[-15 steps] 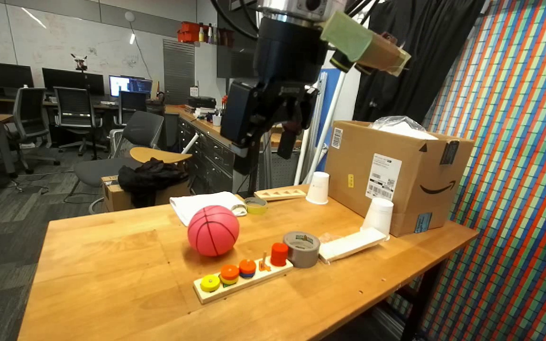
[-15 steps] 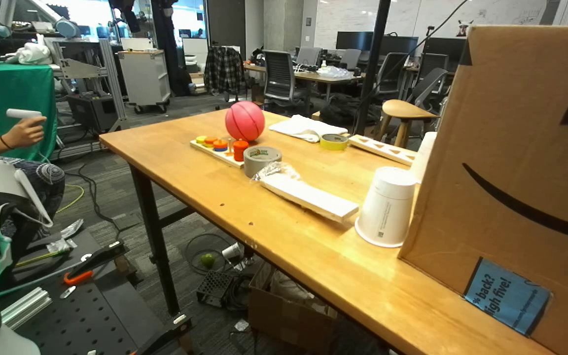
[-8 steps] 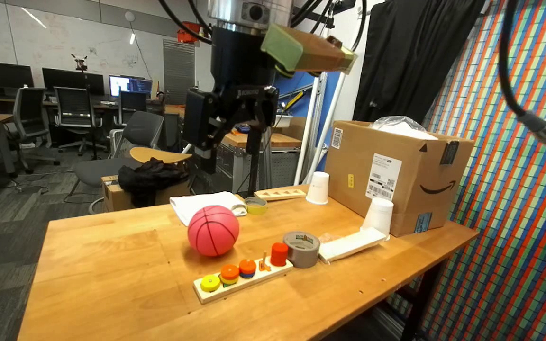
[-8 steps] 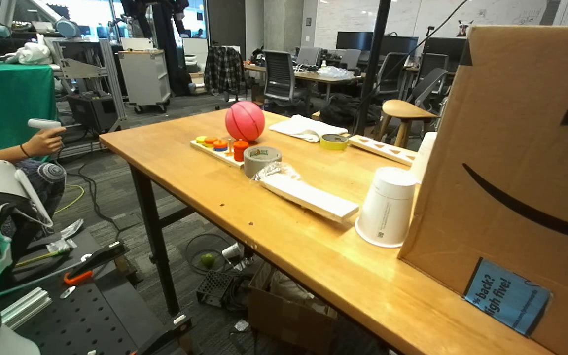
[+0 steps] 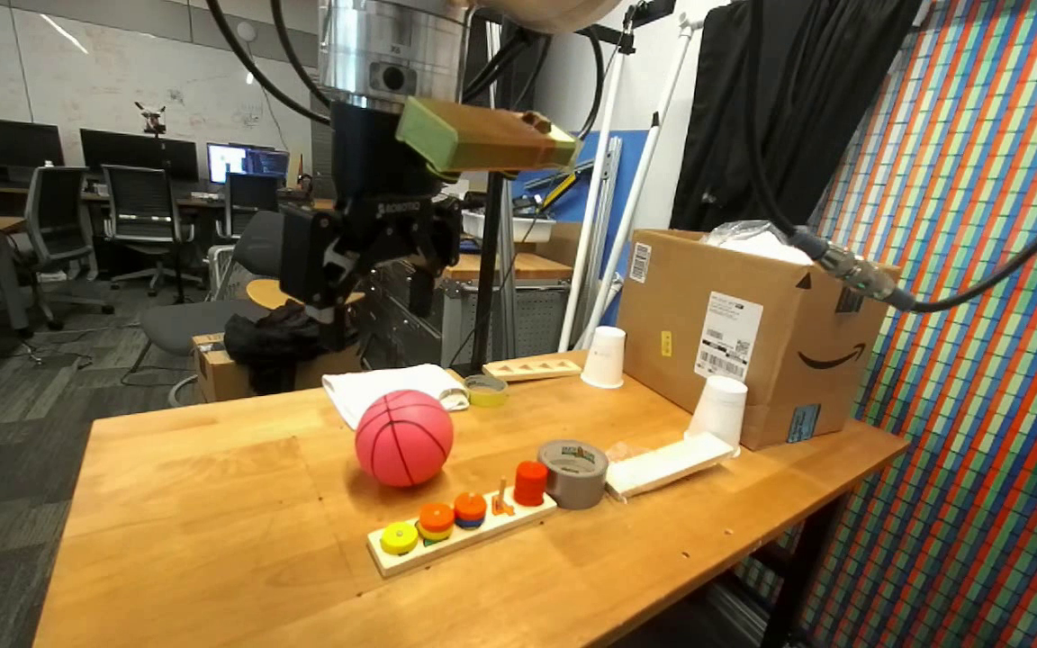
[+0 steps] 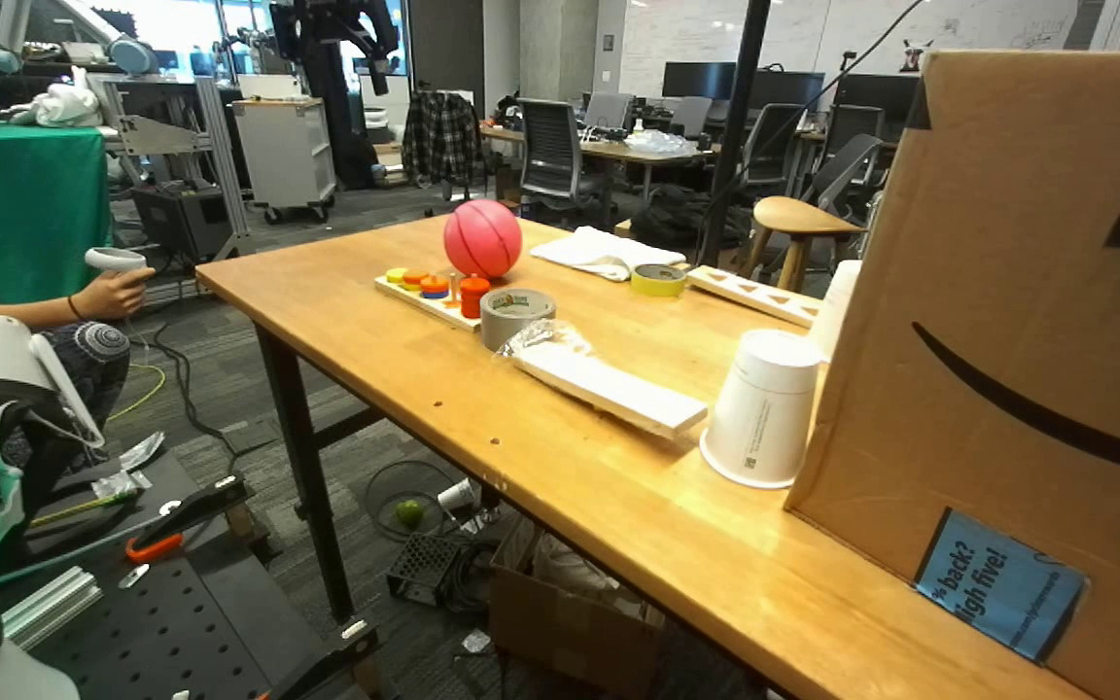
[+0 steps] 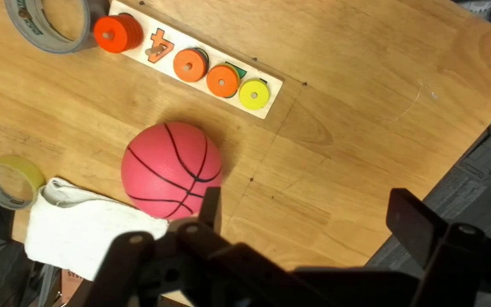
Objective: Move the red ball to the right
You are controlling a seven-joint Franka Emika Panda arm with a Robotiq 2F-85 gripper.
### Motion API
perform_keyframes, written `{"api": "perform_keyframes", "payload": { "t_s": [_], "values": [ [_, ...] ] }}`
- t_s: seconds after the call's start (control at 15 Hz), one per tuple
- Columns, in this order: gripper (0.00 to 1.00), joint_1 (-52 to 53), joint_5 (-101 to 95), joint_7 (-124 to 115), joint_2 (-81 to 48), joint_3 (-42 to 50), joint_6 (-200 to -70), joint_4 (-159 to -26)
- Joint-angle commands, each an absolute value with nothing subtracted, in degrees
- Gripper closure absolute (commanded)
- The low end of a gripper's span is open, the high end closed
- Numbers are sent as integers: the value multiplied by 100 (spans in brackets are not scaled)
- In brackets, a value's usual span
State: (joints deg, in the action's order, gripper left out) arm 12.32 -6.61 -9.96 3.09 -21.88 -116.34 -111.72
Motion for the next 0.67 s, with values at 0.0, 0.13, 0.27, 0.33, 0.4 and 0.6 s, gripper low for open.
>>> {"api": "perform_keyframes", "payload": {
  "t_s": [0.0,0.13,0.27,0.33,0.4,0.6],
  "values": [
    [0,1506,-770,-1119,-264,-2112,-11441,-10503],
    [0,1608,-758,-1119,-485,-2096,-11390,-10292],
    [0,1707,-771,-1160,-733,-2072,-11336,-10098],
    [0,1753,-783,-1197,-878,-2051,-11308,-9994],
    [0,1795,-780,-1218,-977,-2027,-11296,-9929],
    [0,1897,-823,-1346,-1279,-1913,-11363,-9689]
  ]
}}
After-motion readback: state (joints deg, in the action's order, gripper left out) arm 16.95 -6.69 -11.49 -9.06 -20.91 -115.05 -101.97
